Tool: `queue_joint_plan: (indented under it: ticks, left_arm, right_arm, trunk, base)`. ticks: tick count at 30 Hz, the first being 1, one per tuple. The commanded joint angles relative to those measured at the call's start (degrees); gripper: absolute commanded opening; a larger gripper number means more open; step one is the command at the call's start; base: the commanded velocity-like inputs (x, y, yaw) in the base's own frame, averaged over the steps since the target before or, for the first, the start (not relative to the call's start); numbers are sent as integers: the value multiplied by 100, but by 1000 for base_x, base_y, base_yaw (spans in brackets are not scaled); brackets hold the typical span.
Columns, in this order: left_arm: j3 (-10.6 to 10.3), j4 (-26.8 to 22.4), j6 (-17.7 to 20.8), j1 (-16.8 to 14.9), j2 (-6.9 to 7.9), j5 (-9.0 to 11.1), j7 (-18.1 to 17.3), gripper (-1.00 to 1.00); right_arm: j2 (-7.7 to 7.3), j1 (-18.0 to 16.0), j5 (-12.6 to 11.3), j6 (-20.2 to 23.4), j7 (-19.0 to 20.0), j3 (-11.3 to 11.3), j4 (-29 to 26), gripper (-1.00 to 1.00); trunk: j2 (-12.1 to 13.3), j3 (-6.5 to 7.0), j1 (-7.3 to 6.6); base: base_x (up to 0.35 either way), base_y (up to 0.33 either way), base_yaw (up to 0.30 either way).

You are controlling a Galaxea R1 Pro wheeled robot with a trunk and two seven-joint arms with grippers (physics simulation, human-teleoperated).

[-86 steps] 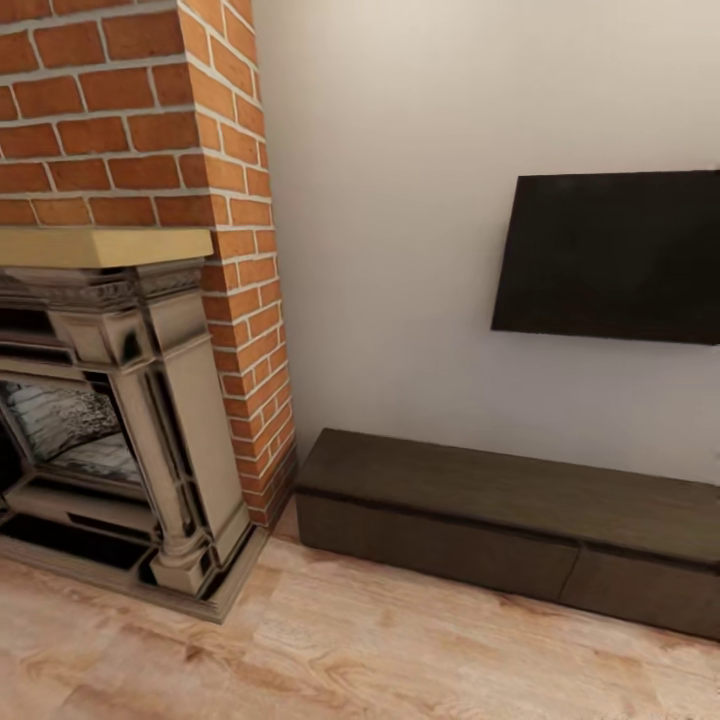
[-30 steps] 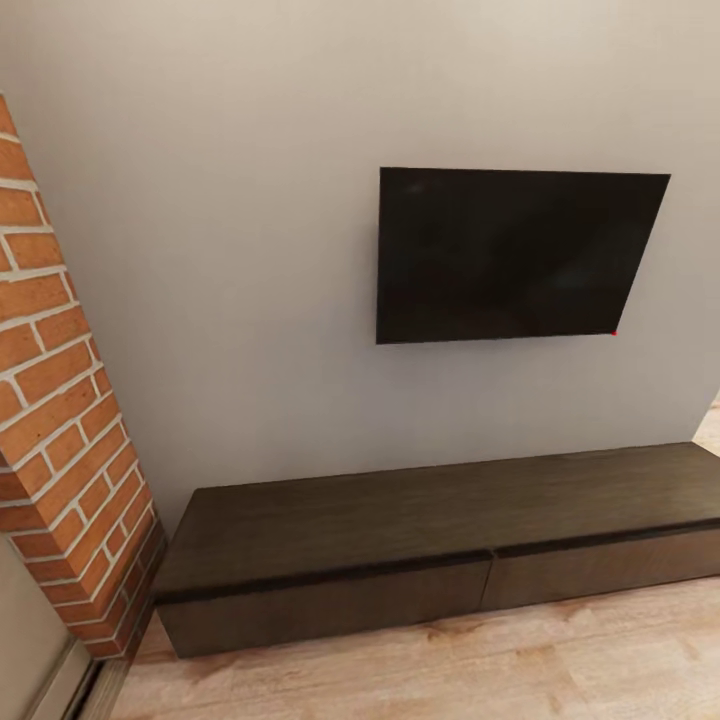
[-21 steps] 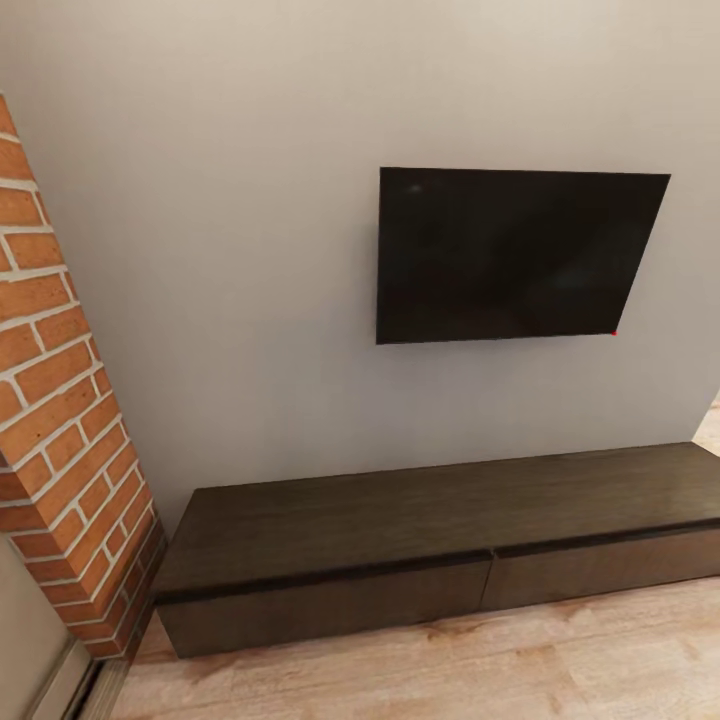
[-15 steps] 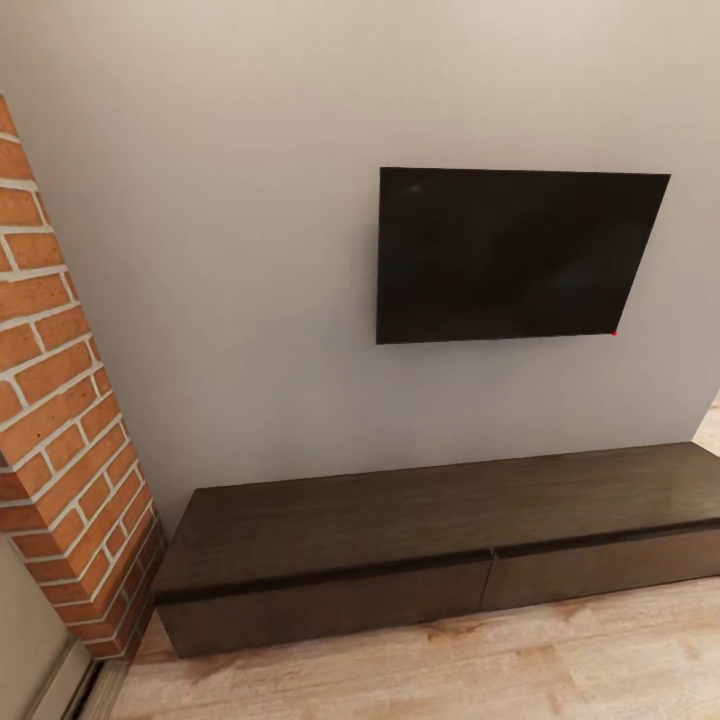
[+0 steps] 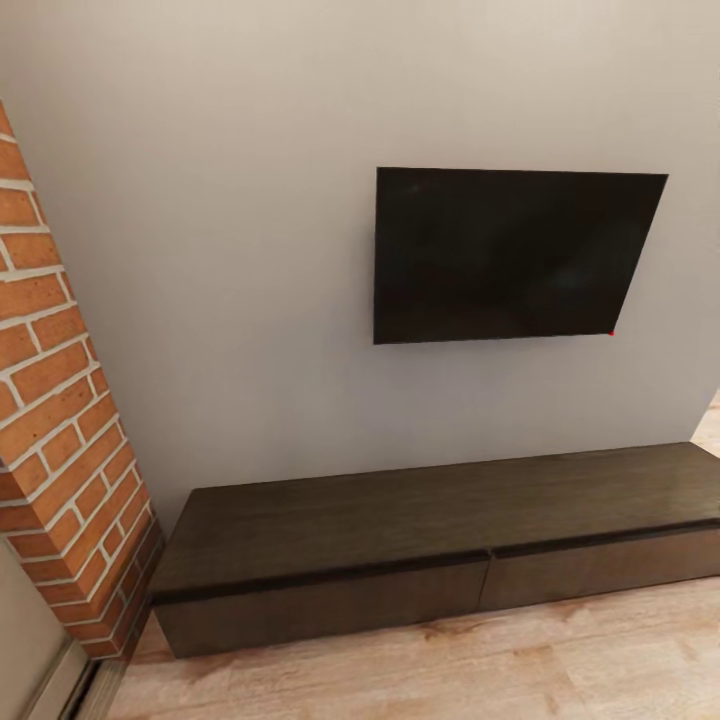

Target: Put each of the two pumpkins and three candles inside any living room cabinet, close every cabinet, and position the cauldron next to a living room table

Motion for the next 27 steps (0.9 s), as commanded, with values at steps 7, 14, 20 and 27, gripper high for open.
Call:
queue_joint_plan:
  ticks: [7, 14, 20, 27]
  left_arm:
    - [-32, -1, -18, 5, 1, -5, 2, 100]
    - [-32, -1, -21, 7, 1, 2, 2, 100]
    - [-21, 10, -26, 1, 1, 33, 2, 100]
    - [23, 16, -14, 0, 1, 47, -36, 100]
  right_arm:
    - [6, -2, 0, -12, -1, -3, -2, 100]
    - [9, -1, -2, -12, -1, -4, 2, 100]
    - [7, -3, -2, -12, -1, 2, -1, 100]
    - [113, -2, -45, -10, 31, -9, -4, 100]
  trunk:
    - [-2, -4, 0]
    - [-2, -4, 0]
    - [-2, -4, 0]
    - [-2, -4, 0]
  base:
    - [48, 7, 0]
    - [36, 15, 0]
    - [5, 2, 0]
    - [0, 0, 0]
